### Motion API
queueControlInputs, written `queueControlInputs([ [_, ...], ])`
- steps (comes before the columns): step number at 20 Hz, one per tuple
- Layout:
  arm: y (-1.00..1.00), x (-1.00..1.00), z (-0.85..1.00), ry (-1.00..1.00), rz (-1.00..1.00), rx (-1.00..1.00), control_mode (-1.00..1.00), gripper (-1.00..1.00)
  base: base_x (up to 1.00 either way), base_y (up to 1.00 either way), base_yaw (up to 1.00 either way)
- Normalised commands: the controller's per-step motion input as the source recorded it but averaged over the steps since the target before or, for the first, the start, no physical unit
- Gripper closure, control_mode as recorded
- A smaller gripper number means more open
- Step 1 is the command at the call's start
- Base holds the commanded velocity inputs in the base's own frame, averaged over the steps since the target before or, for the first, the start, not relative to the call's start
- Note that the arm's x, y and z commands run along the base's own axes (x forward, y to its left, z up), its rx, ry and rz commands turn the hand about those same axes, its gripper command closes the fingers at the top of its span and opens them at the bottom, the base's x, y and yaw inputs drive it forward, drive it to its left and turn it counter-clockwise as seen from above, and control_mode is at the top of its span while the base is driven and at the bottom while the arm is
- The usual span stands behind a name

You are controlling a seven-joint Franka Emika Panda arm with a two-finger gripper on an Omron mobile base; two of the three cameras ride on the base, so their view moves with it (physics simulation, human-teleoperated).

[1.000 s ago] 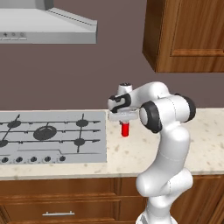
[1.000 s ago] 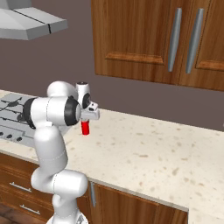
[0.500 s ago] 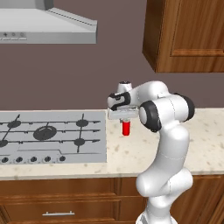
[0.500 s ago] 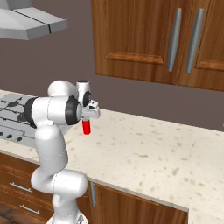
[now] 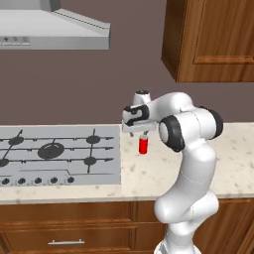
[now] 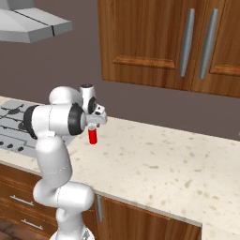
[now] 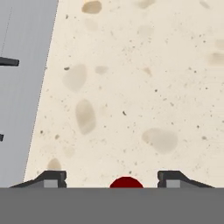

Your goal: Four empty soda cans are scattered around the kitchen. Gather all the cans and cluster them next to the stove for recycling.

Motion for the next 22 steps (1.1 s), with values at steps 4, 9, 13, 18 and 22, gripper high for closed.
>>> queueControlInputs([
  [4,0.0,-0.02,0.22,-0.16,0.0,-0.02,-1.0,-1.0,0.0,0.0,0.0],
  [9,0.0,-0.12,0.23,-0.13,-0.01,-0.02,-1.0,-1.0,0.0,0.0,0.0],
  [13,0.0,-0.2,0.33,-0.09,-0.01,0.0,-1.0,-1.0,0.0,0.0,0.0],
  [18,-0.05,-0.34,0.32,-0.03,-0.02,0.0,-1.0,-1.0,0.0,0.0,0.0],
  [22,-0.11,-0.41,0.17,0.0,-0.04,0.0,-1.0,-1.0,0.0,0.0,0.0],
])
